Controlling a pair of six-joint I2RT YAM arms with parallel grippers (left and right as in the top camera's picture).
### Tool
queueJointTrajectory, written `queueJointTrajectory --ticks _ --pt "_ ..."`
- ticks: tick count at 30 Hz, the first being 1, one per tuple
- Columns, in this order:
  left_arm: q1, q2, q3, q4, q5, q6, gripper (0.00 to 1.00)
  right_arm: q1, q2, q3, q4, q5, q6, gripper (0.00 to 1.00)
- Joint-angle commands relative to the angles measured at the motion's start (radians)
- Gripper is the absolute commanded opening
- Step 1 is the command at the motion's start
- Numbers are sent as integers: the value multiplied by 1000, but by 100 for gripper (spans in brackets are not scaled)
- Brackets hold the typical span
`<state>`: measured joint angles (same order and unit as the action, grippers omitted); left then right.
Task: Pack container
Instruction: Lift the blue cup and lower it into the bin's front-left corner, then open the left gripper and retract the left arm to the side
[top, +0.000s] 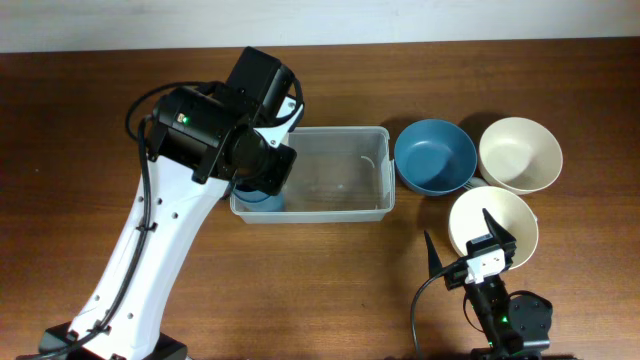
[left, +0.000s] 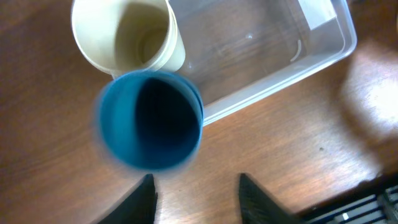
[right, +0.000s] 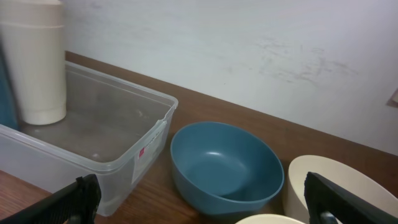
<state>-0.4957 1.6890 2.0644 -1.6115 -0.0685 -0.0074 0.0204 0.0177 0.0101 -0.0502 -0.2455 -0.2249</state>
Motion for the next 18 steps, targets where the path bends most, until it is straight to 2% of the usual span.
queueJointTrajectory --ticks 1,11,12,15,16,17,18 --pt "-1 7 -2 7 -12 0 49 6 -4 -5 -6 -6 -3 99" --pt "-1 5 0 25 -77 0 50 6 -4 -5 -6 -6 -3 99" --pt "1 2 3 26 -92 0 52 6 -4 -5 -6 -6 -3 99" --pt "18 -13 25 31 -135 -6 69 6 -4 -5 -6 -6 -3 99" --pt "34 -22 36 37 -142 -7 81 6 -4 -5 -6 -6 -3 99" --pt "50 -29 44 45 -143 -7 99 6 -4 -5 -6 -6 -3 98" --pt "100 -48 50 71 -160 -8 100 6 -4 -5 -6 -6 -3 99"
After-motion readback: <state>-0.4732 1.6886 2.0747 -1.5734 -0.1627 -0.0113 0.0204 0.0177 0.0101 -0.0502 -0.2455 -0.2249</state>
